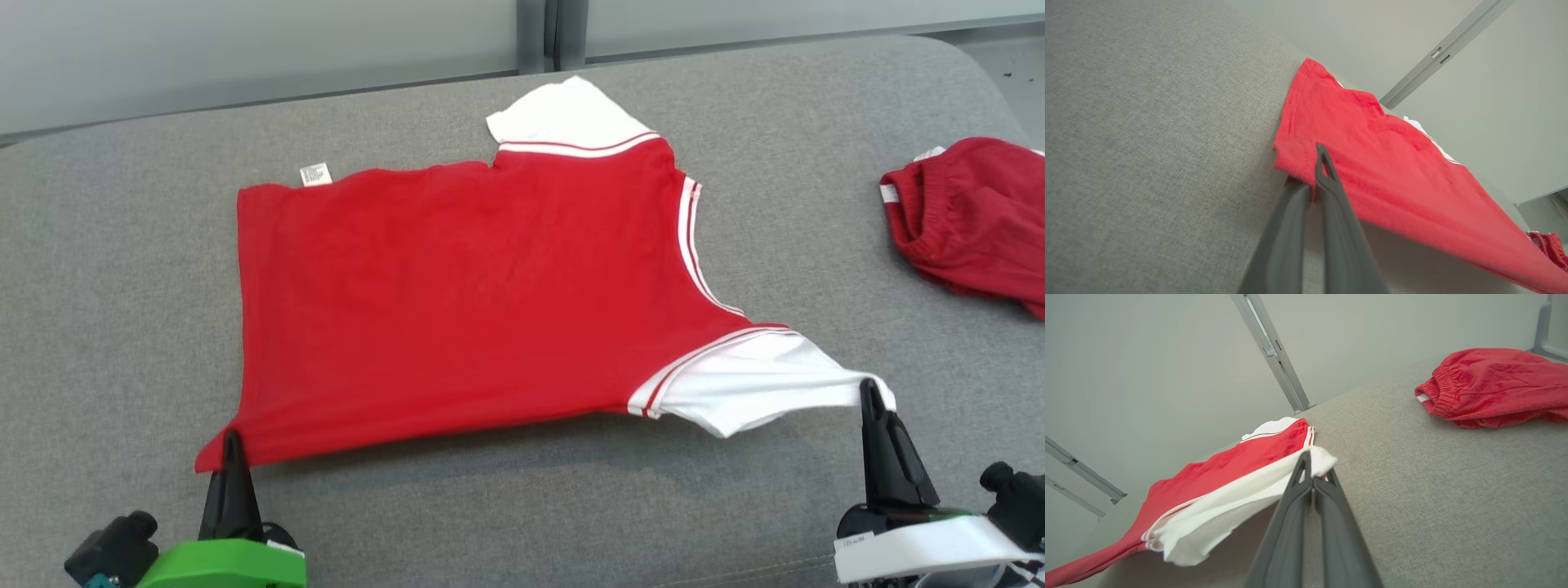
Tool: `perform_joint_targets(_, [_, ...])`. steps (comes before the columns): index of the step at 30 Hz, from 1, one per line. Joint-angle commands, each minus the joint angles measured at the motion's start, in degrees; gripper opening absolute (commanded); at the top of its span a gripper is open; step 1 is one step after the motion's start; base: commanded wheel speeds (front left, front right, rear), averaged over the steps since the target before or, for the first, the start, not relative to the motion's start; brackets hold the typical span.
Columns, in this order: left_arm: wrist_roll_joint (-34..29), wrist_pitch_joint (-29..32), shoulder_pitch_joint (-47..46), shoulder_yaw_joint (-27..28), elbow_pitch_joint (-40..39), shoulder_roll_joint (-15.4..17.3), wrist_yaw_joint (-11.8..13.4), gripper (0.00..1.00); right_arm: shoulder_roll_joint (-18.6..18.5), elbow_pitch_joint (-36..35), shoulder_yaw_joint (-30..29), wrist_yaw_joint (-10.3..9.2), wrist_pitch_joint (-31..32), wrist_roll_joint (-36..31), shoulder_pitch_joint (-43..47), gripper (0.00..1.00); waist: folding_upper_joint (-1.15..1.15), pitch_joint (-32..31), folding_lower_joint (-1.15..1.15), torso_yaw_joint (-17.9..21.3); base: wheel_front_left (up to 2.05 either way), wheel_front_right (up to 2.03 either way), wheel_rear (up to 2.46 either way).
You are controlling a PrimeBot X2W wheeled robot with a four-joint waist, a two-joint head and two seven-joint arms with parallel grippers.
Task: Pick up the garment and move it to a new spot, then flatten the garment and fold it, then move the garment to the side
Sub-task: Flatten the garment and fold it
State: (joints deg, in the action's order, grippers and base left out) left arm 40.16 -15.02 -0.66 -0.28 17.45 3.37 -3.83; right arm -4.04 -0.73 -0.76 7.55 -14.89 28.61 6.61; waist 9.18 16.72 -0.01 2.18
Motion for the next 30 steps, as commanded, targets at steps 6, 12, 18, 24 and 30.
perform_joint_targets(6, [-0.7, -0.2, 5.1, 1.8, -0.5, -0.2, -0.2, 0.0, 0.6, 0.8, 0.5, -0.11, -0.2, 1.7, 4.5, 0.0, -0.01, -3.2, 0.01, 1.8, 0.0, 0.0, 0.0])
perform_joint_targets(12, [-1.2, -0.2, 6.9, 1.2, -0.7, -0.3, -0.4, 0.0, 0.6, 2.1, 3.2, -0.11, -0.2, 1.8, 6.0, 0.0, -0.01, -3.6, 0.01, 1.7, 0.0, 0.0, 0.0])
perform_joint_targets(18, [-0.3, -0.2, 6.5, -0.3, -0.4, -0.4, 0.2, 0.0, -0.1, 4.4, 5.7, -0.1, 0.3, 2.4, 4.8, 0.0, -0.01, -3.8, 0.01, 1.3, 0.0, 0.0, 0.0])
perform_joint_targets(24, [0.3, -0.2, 6.1, -1.6, -0.3, -0.4, 0.5, 0.0, -0.9, 6.3, 6.7, -0.1, 0.2, 3.2, 3.9, 0.0, -0.01, -3.9, 0.01, 0.6, 0.0, 0.0, 0.0])
perform_joint_targets(30, [0.7, -0.2, 6.9, -2.5, 0.0, -0.4, 0.9, 0.0, -1.5, 7.1, 7.2, -0.1, 0.6, 3.6, 4.0, 0.0, -0.01, -3.8, 0.01, 0.4, 0.0, 0.0, 0.0])
